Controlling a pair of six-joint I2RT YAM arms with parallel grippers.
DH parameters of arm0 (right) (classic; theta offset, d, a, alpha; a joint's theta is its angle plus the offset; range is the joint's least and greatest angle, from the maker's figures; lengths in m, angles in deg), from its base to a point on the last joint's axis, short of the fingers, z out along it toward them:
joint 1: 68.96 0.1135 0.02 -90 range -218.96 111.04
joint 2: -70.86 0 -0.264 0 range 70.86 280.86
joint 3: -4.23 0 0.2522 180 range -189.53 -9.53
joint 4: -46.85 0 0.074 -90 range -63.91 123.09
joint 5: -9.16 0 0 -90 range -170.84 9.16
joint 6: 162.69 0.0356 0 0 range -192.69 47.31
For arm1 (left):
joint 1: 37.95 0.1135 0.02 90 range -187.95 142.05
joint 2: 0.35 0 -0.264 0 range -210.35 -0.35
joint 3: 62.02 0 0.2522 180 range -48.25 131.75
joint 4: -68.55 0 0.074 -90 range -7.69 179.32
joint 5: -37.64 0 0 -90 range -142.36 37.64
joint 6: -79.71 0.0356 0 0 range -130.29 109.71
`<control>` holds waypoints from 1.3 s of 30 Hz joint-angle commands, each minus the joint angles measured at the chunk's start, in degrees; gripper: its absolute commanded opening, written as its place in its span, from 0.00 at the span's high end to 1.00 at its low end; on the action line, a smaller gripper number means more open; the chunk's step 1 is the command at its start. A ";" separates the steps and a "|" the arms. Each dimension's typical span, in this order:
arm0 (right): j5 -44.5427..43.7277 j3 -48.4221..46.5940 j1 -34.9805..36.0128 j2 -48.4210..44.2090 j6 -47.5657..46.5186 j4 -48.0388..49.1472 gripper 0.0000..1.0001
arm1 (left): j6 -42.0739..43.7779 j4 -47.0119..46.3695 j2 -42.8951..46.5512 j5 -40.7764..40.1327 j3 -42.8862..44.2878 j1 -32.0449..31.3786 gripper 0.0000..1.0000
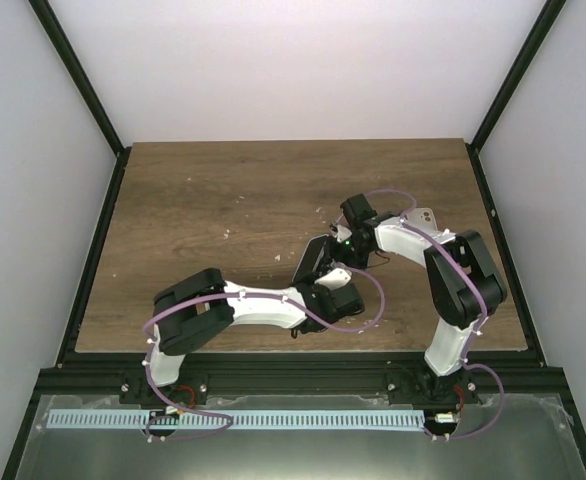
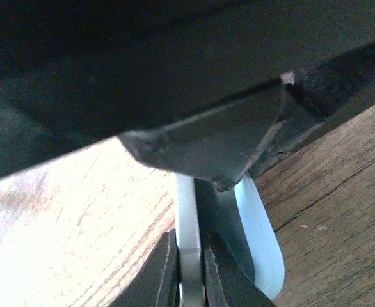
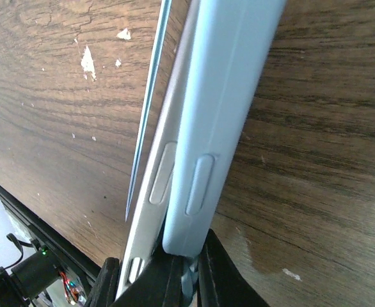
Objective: Take the phone out of the phone case
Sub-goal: Remove the phone case from the phone.
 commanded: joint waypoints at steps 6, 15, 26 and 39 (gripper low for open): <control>-0.29 -0.28 0.46 -2.07 -2.51 -1.84 0.99 | 3.46 0.47 1.45 0.59 -2.53 0.61 1.00; -4.52 -0.21 1.17 -3.40 -5.92 -0.53 0.99 | 0.43 -2.58 7.28 2.33 -4.91 1.71 1.00; -5.59 0.38 1.95 -4.66 -7.01 1.24 0.99 | -2.24 -6.03 13.91 10.36 -8.65 5.41 1.00; -7.55 0.58 1.96 -5.57 -6.77 1.93 0.99 | -3.92 -7.92 16.32 15.19 -9.99 6.68 1.00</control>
